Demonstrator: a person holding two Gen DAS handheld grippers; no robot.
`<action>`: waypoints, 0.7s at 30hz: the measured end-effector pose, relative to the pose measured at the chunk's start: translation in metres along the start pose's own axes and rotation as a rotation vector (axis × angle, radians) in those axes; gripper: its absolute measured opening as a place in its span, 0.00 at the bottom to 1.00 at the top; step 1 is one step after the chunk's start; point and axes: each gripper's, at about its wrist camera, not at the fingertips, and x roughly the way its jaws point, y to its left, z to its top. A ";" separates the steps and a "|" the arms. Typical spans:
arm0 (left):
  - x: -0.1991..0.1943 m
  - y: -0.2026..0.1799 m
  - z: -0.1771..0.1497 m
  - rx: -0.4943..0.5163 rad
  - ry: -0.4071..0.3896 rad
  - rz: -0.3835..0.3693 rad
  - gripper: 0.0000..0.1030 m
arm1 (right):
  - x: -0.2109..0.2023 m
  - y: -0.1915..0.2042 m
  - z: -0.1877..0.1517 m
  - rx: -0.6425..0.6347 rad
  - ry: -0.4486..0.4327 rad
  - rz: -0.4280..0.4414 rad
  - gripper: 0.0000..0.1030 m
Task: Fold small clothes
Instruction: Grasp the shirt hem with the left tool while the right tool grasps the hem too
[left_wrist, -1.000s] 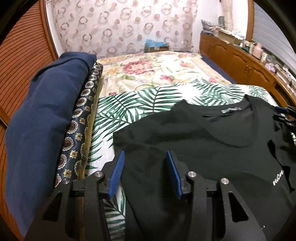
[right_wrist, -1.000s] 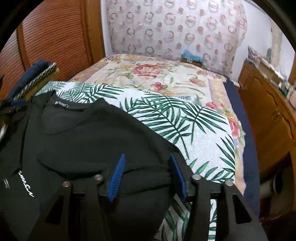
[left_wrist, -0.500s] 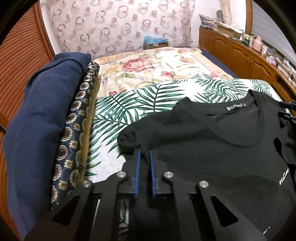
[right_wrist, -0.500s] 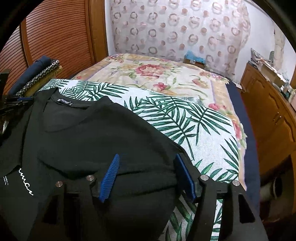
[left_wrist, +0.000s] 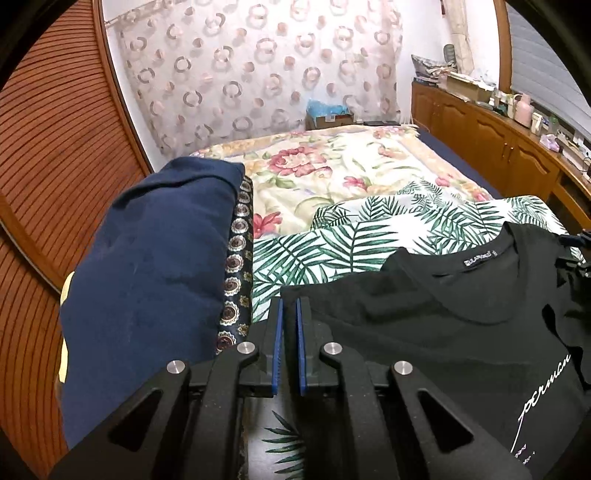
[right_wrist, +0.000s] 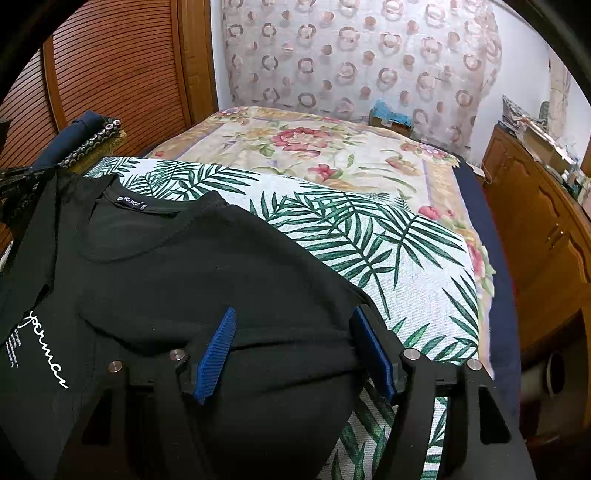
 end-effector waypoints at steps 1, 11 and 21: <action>0.000 0.001 0.001 0.001 -0.007 0.000 0.07 | 0.000 0.001 0.000 -0.005 0.001 0.002 0.72; -0.011 0.006 0.008 -0.013 -0.061 -0.019 0.07 | 0.002 0.007 0.000 -0.009 0.009 -0.010 0.82; -0.036 -0.001 -0.001 -0.013 -0.125 -0.076 0.07 | -0.024 -0.006 -0.009 0.043 0.005 -0.020 0.79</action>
